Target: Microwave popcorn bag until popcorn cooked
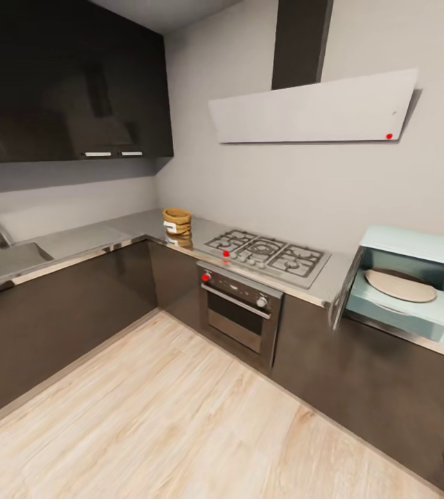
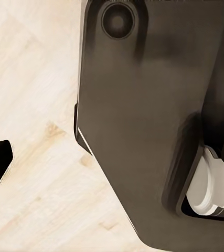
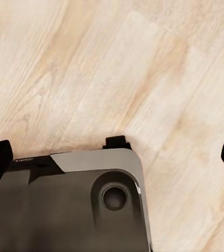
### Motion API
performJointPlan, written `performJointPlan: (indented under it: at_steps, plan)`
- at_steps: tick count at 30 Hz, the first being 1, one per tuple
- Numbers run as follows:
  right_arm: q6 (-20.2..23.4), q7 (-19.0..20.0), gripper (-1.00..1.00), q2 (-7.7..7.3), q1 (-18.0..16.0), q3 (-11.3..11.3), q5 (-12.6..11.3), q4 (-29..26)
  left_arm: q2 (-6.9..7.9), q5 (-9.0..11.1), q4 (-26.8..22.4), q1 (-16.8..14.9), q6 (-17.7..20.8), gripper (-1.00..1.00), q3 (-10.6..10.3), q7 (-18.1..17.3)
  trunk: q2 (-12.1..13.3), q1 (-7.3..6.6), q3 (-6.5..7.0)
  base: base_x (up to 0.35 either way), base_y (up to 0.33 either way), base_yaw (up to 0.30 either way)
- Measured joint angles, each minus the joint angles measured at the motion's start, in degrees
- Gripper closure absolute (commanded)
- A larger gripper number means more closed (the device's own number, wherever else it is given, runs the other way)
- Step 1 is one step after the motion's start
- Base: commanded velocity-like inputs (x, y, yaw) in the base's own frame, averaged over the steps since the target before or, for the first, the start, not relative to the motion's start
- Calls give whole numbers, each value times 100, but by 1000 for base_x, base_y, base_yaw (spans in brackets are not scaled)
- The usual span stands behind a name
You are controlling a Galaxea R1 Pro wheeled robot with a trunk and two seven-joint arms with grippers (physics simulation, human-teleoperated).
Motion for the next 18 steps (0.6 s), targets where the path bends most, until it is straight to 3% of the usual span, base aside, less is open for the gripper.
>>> performJointPlan:
  at_steps: [5,13,18]
  plan:
    - [-1,236,-100,1,0,0,14,-1,1,2,0,0,3,-100,0,0,0,0,0,207,253,5]
    - [-1,263,-100,45,0,0,14,-1,7,0,0,1,3,-100,0,0,0,0,0,216,245,-2]
    - [0,263,-100,52,1,0,14,-2,7,3,0,0,1,-100,-4,0,0,0,0,201,255,-126]
